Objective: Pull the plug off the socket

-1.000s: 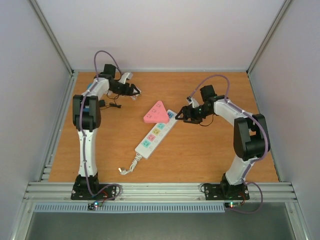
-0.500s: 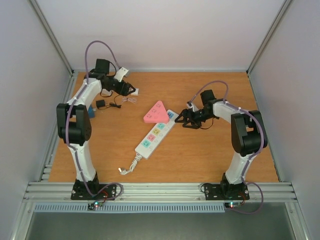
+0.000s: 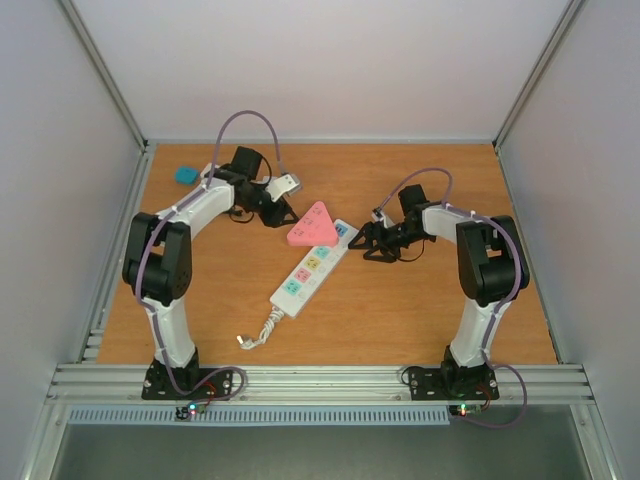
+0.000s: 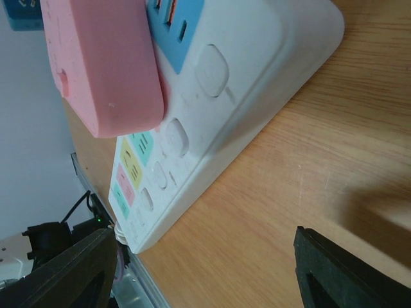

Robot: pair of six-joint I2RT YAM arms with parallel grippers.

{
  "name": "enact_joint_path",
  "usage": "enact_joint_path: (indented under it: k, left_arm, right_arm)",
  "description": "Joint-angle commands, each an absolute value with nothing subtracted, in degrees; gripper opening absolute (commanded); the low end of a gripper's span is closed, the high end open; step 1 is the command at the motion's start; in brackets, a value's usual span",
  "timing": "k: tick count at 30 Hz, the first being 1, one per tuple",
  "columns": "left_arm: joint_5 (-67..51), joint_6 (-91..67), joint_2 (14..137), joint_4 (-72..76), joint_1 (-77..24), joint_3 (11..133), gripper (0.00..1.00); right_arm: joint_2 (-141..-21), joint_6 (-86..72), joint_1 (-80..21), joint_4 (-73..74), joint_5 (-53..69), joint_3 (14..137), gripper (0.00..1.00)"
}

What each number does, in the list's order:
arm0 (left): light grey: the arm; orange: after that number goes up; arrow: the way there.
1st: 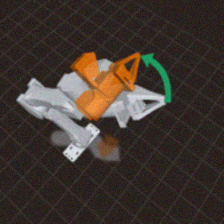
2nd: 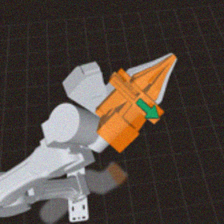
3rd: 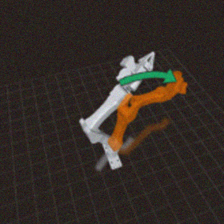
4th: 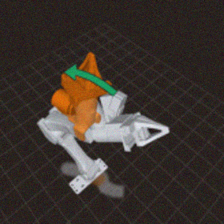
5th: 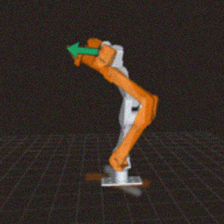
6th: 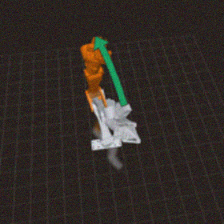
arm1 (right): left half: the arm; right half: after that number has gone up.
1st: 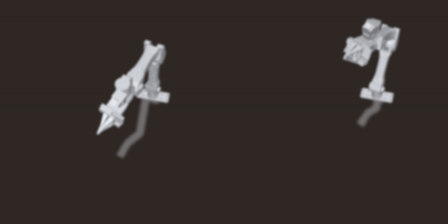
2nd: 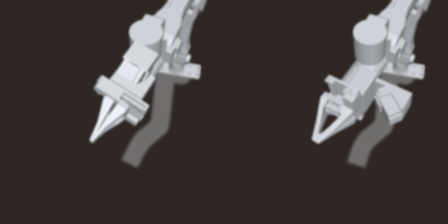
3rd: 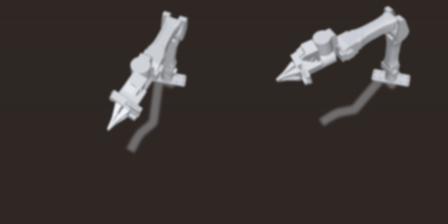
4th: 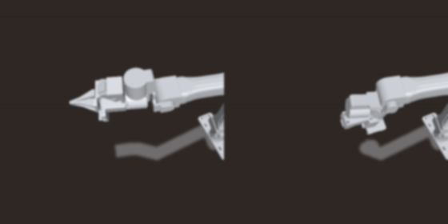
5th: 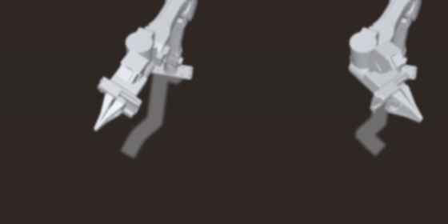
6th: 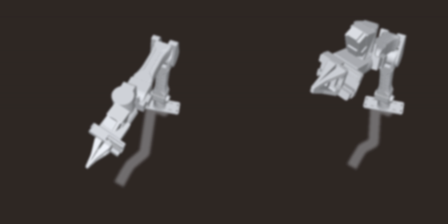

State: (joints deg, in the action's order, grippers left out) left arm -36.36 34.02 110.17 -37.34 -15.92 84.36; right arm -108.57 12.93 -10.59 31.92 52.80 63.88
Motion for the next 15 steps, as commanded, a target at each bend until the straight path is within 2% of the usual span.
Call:
enact_joint_path:
  k: [1,9,15]
  left_arm:
    - [-37.87,32.57,108.70,-33.35,-17.56,82.39,0.41]
    - [-36.59,25.84,112.18,-30.27,-18.61,81.00,0.35]
    - [-36.25,24.86,113.87,-30.28,-18.56,79.60,0.34]
  right_arm:
    - [-109.99,12.04,-10.68,30.63,54.22,63.72,0.77]
    - [-110.63,11.37,-10.72,30.07,54.40,63.46,0.79]
    - [-111.71,10.24,-10.81,28.97,55.20,63.19,0.91]
